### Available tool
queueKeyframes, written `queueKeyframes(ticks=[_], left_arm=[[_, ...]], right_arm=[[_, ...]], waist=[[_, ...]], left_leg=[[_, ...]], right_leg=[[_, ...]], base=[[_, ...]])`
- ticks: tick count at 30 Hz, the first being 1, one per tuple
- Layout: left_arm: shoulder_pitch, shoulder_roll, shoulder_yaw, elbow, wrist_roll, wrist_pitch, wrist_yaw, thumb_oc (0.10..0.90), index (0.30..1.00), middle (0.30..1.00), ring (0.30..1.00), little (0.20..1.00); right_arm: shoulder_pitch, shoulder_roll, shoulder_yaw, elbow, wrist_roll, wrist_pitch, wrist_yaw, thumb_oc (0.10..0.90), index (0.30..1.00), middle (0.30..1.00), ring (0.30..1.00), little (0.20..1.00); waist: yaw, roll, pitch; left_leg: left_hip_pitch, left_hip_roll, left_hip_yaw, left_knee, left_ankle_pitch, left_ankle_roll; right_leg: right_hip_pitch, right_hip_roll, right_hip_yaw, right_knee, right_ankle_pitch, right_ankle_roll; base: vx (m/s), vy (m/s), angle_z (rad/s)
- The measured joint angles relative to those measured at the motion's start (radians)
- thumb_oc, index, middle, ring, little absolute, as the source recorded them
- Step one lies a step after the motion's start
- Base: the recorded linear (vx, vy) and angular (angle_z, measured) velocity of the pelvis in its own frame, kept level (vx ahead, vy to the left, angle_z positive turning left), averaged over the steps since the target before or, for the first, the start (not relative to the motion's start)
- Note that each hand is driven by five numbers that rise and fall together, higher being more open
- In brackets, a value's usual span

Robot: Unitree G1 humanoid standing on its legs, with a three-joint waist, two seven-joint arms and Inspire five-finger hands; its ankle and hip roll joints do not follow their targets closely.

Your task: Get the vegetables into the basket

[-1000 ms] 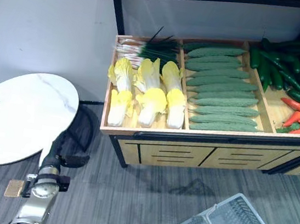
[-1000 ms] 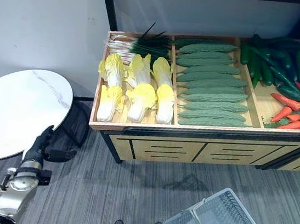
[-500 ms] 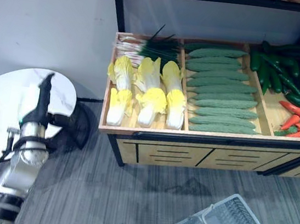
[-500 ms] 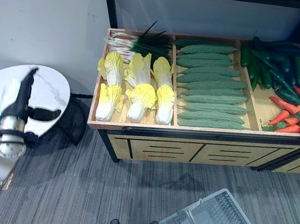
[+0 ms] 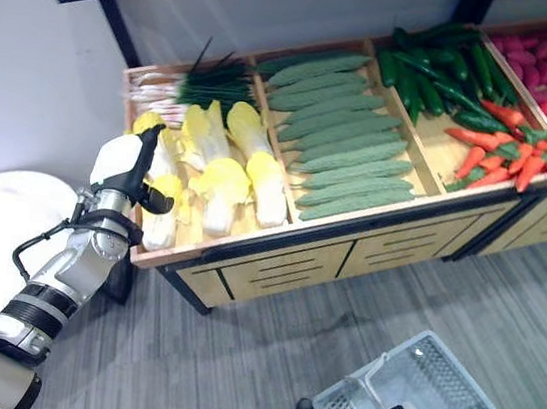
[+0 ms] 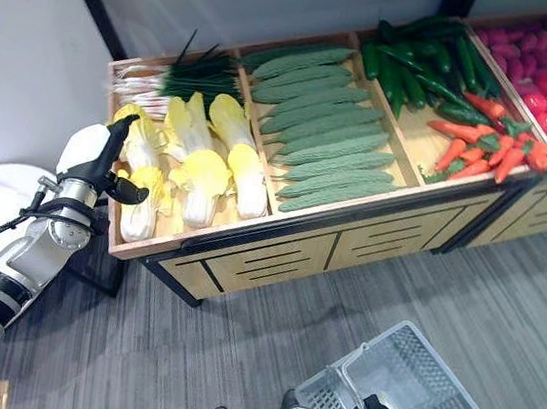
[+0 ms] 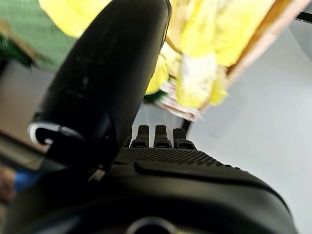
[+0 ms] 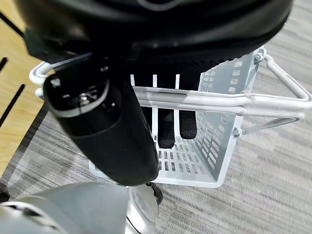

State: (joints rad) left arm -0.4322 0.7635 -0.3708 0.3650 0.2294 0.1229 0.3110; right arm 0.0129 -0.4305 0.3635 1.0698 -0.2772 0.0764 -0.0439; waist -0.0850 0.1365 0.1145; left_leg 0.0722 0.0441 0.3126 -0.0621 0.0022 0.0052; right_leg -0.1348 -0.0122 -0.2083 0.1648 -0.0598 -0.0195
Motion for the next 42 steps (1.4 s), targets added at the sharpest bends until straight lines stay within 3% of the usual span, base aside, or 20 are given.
queueKeyframes(ticks=[6,14,19,22,23,24,29,33,34,35,36,37,42], left_arm=[[-0.09,-0.008,-0.076,0.093,0.042,0.002,-0.011,0.9,1.0,1.0,1.0,1.0],[-0.207,0.018,-0.275,0.209,0.207,-0.028,-0.055,0.9,1.0,1.0,1.0,1.0],[-0.241,0.067,-0.393,0.222,0.317,-0.051,-0.082,0.9,1.0,1.0,1.0,1.0],[-0.244,0.073,-0.408,0.235,0.37,-0.069,-0.089,0.9,1.0,1.0,1.0,1.0],[-0.259,0.085,-0.44,0.24,0.393,-0.074,-0.09,0.9,1.0,1.0,1.0,1.0],[-0.282,0.088,-0.459,0.258,0.415,-0.079,-0.093,0.9,1.0,1.0,1.0,1.0],[-0.299,0.078,-0.466,0.324,0.459,-0.079,-0.12,0.9,1.0,1.0,1.0,1.0],[-0.307,0.047,-0.471,0.396,0.478,-0.07,-0.132,0.9,1.0,1.0,1.0,1.0],[-0.308,0.042,-0.472,0.406,0.478,-0.067,-0.14,0.616,0.602,0.602,0.602,0.602],[-0.321,0.034,-0.481,0.421,0.478,-0.064,-0.144,0.524,0.473,0.473,0.473,0.473],[-0.327,0.03,-0.482,0.428,0.478,-0.064,-0.145,0.496,0.435,0.435,0.435,0.435],[-0.332,0.03,-0.482,0.428,0.478,-0.064,-0.146,0.4,0.3,0.3,0.3,0.3],[-0.361,0.029,-0.482,0.432,0.478,-0.061,-0.136,0.4,0.3,0.3,0.3,0.3]], right_arm=[[-0.01,-0.023,0.028,0.002,0.0,-0.001,-0.008,0.4,0.3,0.3,0.3,0.3],[-0.043,-0.052,0.038,-0.003,0.001,-0.021,-0.041,0.4,0.3,0.3,0.3,0.3],[-0.048,-0.056,0.036,-0.003,0.001,-0.035,-0.051,0.4,0.3,0.3,0.3,0.3],[-0.057,-0.055,0.037,0.002,0.002,-0.038,-0.057,0.4,0.3,0.3,0.3,0.3],[-0.063,-0.058,0.036,0.001,0.002,-0.039,-0.06,0.4,0.3,0.3,0.3,0.3],[-0.073,-0.064,0.036,0.003,0.002,-0.039,-0.066,0.4,0.3,0.3,0.3,0.3],[-0.092,-0.065,0.036,0.005,0.002,-0.041,-0.075,0.4,0.3,0.3,0.3,0.3],[-0.093,-0.062,0.038,0.006,0.002,-0.041,-0.076,0.4,0.3,0.3,0.3,0.3],[-0.093,-0.061,0.039,0.007,0.002,-0.042,-0.077,0.4,0.3,0.3,0.3,0.3],[-0.096,-0.06,0.045,0.006,0.002,-0.043,-0.078,0.4,0.3,0.3,0.3,0.3],[-0.1,-0.06,0.055,0.006,0.002,-0.044,-0.078,0.4,0.3,0.3,0.3,0.3],[-0.101,-0.06,0.058,0.006,0.002,-0.045,-0.077,0.4,0.3,0.3,0.3,0.3],[-0.107,-0.061,0.077,0.003,0.011,-0.052,-0.078,0.4,0.3,0.3,0.3,0.3]], waist=[[-0.012,0.021,0.002],[-0.032,0.04,0.032],[-0.042,0.036,0.063],[-0.044,0.009,0.089],[-0.052,0.009,0.096],[-0.051,0.029,0.107],[-0.055,0.027,0.121],[-0.053,0.024,0.123],[-0.052,0.023,0.124],[-0.051,0.021,0.125],[-0.051,0.02,0.125],[-0.052,0.02,0.126],[-0.053,0.015,0.128]], left_leg=[[-0.03,0.004,0.005,0.017,0.001,-0.001],[-0.048,-0.006,0.047,0.034,0.002,-0.002],[-0.057,-0.015,0.059,0.064,0.001,-0.002],[-0.1,-0.033,0.063,0.131,-0.023,-0.018],[-0.095,-0.039,0.068,0.03,-0.011,-0.023],[-0.094,-0.013,0.067,-0.03,0.112,-0.015],[-0.097,-0.032,0.057,-0.027,0.108,-0.014],[-0.098,-0.036,0.056,-0.027,0.108,-0.013],[-0.1,-0.034,0.056,-0.027,0.109,-0.013],[-0.103,-0.032,0.056,-0.027,0.109,-0.013],[-0.104,-0.03,0.056,-0.027,0.108,-0.013],[-0.105,-0.027,0.056,-0.027,0.108,-0.013],[-0.122,-0.019,0.056,-0.027,0.108,-0.013]], right_leg=[[-0.024,0.006,0.016,-0.009,0.001,-0.001],[-0.044,0.002,0.05,-0.015,0.003,-0.003],[-0.046,-0.009,0.075,-0.016,0.003,-0.002],[-0.042,-0.047,0.095,-0.019,0.008,-0.007],[-0.047,-0.053,0.09,-0.022,0.009,-0.005],[-0.054,-0.036,0.088,-0.024,0.013,0.002],[-0.033,-0.057,0.091,-0.082,0.047,0.041],[-0.024,-0.059,0.088,-0.106,0.06,0.045],[-0.022,-0.056,0.088,-0.115,0.067,0.044],[-0.024,-0.054,0.088,-0.116,0.069,0.044],[-0.024,-0.052,0.087,-0.116,0.069,0.044],[-0.025,-0.049,0.088,-0.117,0.071,0.044],[-0.045,-0.039,0.089,-0.114,0.076,0.041]], base=[[0.02,-0.08,-0.1],[0.0,-0.047,-0.13],[0.0,-0.021,-0.13],[-0.02,-0.01,0.01],[-0.02,-0.012,0.04],[-0.03,-0.011,-0.05],[-0.05,-0.002,-0.03],[-0.04,0.004,0.01],[-0.07,0.003,-0.01],[-0.03,0.002,-0.01],[-0.07,0.013,-0.01],[-0.05,0.01,-0.02],[-0.05,0.012,-0.02]])
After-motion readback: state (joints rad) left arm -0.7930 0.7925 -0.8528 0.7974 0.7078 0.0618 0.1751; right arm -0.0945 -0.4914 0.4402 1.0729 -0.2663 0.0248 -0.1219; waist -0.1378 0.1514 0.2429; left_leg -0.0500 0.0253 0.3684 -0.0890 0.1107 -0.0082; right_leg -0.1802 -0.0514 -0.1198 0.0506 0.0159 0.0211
